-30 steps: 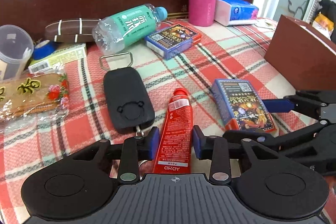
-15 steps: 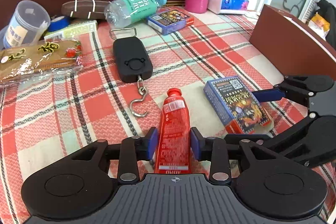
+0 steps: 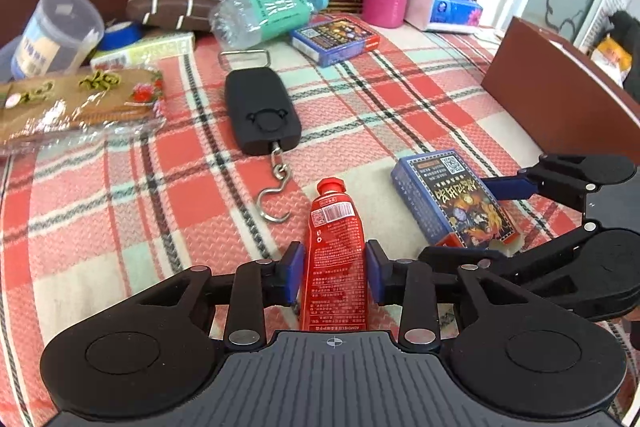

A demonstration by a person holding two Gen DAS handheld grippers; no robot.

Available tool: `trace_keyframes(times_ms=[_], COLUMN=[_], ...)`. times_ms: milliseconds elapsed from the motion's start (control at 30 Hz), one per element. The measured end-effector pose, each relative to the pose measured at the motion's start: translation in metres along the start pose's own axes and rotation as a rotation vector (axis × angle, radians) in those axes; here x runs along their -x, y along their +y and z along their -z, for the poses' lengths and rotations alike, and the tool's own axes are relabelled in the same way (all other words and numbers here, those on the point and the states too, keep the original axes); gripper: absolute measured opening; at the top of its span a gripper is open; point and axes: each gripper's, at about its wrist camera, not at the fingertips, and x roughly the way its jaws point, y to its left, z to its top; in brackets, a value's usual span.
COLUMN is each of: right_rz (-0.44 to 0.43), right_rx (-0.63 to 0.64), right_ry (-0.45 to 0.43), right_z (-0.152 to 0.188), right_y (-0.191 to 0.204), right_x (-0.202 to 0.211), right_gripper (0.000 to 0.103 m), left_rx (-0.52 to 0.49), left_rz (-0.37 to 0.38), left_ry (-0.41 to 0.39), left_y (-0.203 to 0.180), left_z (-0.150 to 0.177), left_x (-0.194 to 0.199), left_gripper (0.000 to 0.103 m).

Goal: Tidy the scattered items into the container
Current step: 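Grasp the red tube with the left tool while the right tool grasps the card box, then carry the tube with the left tool while the right tool carries the card box to the box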

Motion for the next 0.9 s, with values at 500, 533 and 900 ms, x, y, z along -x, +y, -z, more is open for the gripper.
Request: trace_keyframes(times_ms=[500, 533, 900], right_rz=[-0.126, -0.139, -0.276], right_rx=[0.020, 0.034, 0.196], right_ry=[0.001, -0.002, -0.033], right_z=[-0.017, -0.022, -0.077], right_y=[0.038, 0.045, 0.130], right_x=[0.003, 0.003, -0.003], right_gripper=[0.073, 0.073, 0.073], left_rx=[0.229, 0.241, 0.344], left_rz=[0.028, 0.017, -0.110], left_ry=[-0.051, -0.060, -0.192], left_y=[0.051, 0.057, 0.133], left_z=[0.022, 0.025, 0.048], left_x=[0.045, 0.051, 0.140], left_gripper=[0.031, 0.031, 0.031])
